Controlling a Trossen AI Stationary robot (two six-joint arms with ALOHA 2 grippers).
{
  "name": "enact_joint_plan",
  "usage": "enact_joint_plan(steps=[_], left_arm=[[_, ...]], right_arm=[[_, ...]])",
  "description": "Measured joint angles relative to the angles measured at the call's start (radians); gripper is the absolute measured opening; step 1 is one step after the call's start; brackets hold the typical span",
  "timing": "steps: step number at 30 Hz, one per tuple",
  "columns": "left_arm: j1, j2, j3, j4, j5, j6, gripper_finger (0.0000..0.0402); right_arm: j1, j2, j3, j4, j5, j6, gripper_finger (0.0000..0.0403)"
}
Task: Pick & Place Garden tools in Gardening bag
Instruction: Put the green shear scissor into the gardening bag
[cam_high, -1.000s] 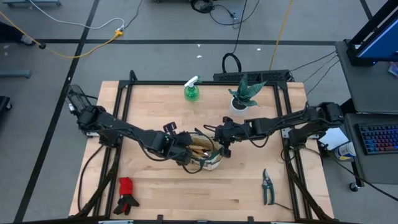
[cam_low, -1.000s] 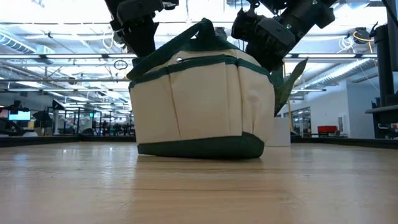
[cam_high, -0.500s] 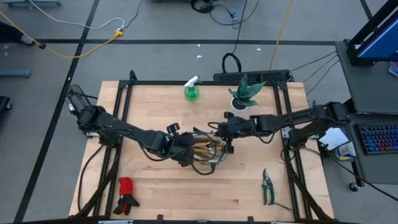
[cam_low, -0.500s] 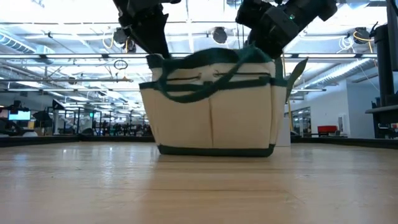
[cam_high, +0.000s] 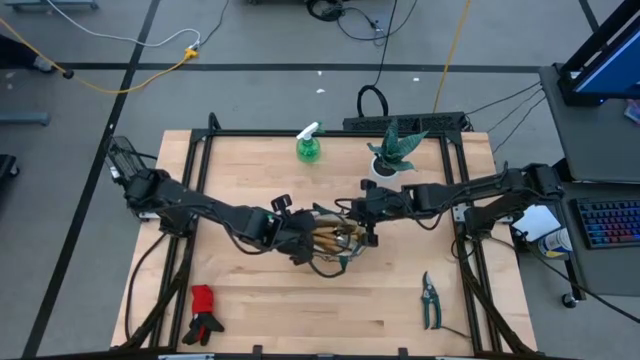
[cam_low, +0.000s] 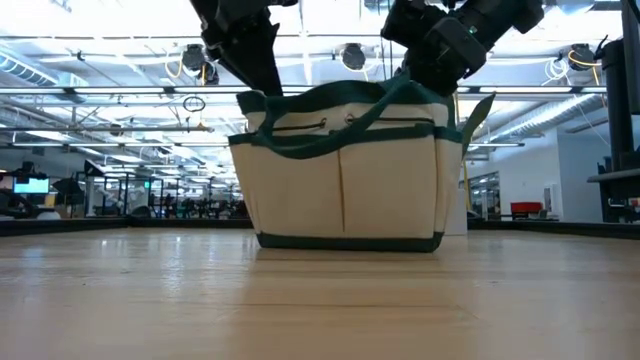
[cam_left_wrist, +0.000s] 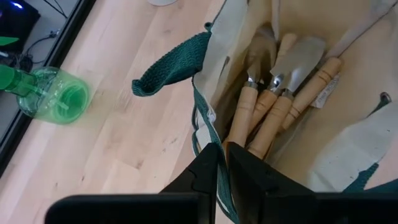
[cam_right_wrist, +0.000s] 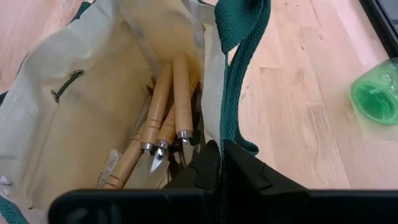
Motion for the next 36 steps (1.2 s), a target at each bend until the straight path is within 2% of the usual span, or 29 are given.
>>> enact_joint_plan(steps=[4, 13, 17, 22, 29, 36], left_arm=[[0.012, 0.000, 0.000, 0.000, 0.000, 0.000, 0.0042], [0.023, 0.000, 0.000, 0.000, 0.000, -0.003, 0.0042], [0.023, 0.000, 0.000, 0.001, 0.000, -0.003, 0.0042], [0.023, 0.000, 0.000, 0.008, 0.000, 0.008, 0.0042], [0.023, 0.000, 0.000, 0.038, -0.001, 0.021, 0.0042], [0.023, 0.000, 0.000, 0.068, 0.000, 0.043, 0.0042]], right_arm=[[0.000, 0.000, 0.000, 0.000, 0.003, 0.023, 0.0038], [0.002, 0.000, 0.001, -0.001, 0.003, 0.020, 0.0129], [0.002, -0.016, 0.001, -0.006, 0.003, 0.023, 0.0153], [0.002, -0.043, 0.001, -0.011, 0.004, 0.027, 0.0161], [0.003, -0.105, 0.002, -0.039, 0.003, 0.032, 0.0152], [0.023, -0.157, 0.002, -0.116, 0.003, 0.106, 0.0147]])
